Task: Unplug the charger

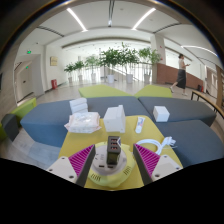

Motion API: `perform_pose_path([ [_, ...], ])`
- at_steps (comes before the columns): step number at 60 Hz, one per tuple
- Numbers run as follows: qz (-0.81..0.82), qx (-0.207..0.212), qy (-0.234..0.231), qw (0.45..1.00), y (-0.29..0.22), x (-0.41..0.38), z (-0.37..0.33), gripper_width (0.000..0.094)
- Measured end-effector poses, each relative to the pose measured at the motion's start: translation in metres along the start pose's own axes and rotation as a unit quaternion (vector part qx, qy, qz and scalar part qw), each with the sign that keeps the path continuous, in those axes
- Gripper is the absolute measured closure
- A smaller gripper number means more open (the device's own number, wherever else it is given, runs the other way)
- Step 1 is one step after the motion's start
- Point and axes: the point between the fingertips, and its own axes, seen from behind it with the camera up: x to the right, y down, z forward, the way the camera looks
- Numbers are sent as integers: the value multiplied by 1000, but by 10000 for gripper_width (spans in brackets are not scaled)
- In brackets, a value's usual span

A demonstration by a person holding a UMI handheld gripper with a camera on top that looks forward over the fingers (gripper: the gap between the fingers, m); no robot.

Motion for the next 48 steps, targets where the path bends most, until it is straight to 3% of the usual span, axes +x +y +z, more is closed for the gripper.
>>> perform_pose_path([
  [4, -10, 10, -14, 1000, -4, -6, 14, 287],
  [8, -18, -1, -2, 1000, 6, -1, 32, 718],
  [17, -1, 37, -6, 999, 4, -6, 33, 825],
  [22, 21, 33, -15, 999, 2, -6, 35, 872],
  [32, 20, 20, -27, 999, -3, -8, 31, 874],
  [34, 23, 38, -25, 999, -20, -6, 23, 873],
  [39, 10, 142, -1, 990, -100, 8, -28, 874],
  [45, 9, 168, 3, 986, -149, 26, -65, 874],
  [48, 1, 160, 19, 987, -152, 45, -70, 875],
])
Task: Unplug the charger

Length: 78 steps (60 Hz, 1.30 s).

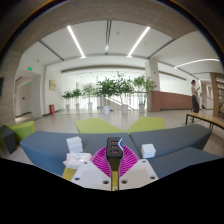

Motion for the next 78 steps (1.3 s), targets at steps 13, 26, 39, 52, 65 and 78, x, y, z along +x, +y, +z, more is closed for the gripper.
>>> perform_pose_path([
  [13, -6, -134, 26, 991, 112, 57, 8, 873],
  [26, -7, -258, 31, 966, 234, 71, 15, 851],
  [39, -9, -273, 30, 962, 242, 73, 22, 467],
  [52, 31, -262, 42, 964, 225, 83, 3, 105],
  [65, 21, -228, 19, 973, 159, 74, -70, 102],
  [78, -8, -200, 4, 980, 121, 54, -164, 104],
])
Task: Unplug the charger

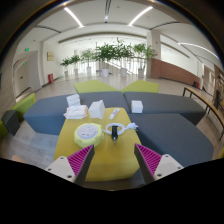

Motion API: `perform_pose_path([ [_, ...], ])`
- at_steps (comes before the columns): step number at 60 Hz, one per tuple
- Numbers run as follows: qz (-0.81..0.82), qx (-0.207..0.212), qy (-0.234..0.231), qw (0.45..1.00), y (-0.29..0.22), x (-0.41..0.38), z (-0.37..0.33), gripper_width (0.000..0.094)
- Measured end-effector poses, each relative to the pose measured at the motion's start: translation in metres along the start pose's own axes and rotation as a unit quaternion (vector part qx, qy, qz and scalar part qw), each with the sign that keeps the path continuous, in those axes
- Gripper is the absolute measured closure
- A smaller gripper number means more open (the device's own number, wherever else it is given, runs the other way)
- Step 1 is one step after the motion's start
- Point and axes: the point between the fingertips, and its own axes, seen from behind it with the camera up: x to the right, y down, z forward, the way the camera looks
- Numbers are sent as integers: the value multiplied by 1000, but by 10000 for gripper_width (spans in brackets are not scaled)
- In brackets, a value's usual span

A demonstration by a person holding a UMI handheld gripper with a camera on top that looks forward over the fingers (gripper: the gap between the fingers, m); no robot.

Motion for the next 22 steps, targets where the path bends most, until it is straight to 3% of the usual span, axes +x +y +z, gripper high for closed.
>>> perform_pose_path([
  [22, -25, 27, -17, 999, 4, -18, -52, 91],
])
